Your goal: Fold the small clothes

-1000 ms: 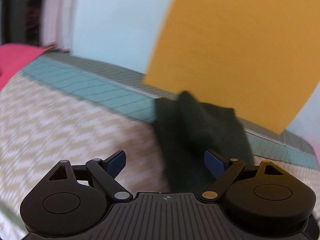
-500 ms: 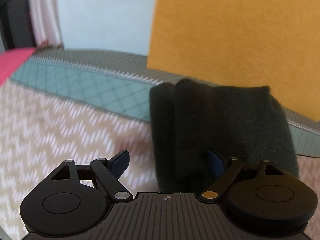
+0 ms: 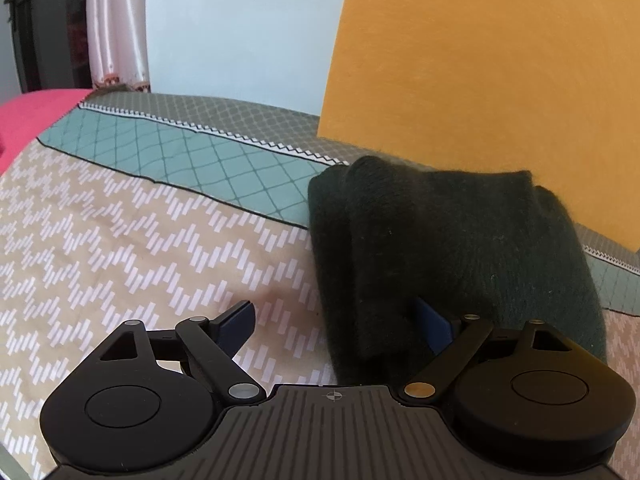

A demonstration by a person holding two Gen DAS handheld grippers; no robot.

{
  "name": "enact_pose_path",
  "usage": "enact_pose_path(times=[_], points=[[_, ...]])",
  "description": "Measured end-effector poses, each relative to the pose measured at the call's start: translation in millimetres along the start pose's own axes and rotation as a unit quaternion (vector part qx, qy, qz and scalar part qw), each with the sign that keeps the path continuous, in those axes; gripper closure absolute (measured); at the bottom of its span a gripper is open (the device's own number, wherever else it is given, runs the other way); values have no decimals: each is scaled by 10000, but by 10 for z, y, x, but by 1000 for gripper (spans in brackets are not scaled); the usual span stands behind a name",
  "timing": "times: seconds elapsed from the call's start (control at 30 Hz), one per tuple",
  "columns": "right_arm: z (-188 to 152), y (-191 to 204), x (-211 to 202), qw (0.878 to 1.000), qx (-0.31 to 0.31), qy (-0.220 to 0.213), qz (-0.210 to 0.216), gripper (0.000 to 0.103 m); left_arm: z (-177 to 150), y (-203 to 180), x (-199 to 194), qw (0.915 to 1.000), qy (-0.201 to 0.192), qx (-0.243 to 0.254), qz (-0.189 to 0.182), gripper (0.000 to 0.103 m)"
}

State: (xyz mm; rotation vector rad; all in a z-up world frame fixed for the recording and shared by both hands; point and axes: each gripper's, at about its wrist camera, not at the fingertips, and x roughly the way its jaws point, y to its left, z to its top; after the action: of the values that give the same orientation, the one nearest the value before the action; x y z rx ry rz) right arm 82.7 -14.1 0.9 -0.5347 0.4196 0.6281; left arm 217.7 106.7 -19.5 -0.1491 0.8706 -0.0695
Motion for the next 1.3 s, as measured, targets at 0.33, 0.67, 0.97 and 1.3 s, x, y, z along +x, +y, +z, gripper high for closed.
enact_pose_path(times=[0.33,0.67,0.97,1.3], points=[[115,-1167,332,9847,1683,-213,-400,80,-24,4,-14,9999,-93,39,35,0],[-261,-2001,963,8915,4446,135,-862,37,-81,-134,-42,9978,-342,452,333,0],[-502,-2022,715,8734,4816,319,-644,31,-176,-354,-118,9881,-706,1042,885,0],[-551,-1971,681,8568,5140,365,-196,26,-167,-335,-116,9886,-665,1044,855,0]])
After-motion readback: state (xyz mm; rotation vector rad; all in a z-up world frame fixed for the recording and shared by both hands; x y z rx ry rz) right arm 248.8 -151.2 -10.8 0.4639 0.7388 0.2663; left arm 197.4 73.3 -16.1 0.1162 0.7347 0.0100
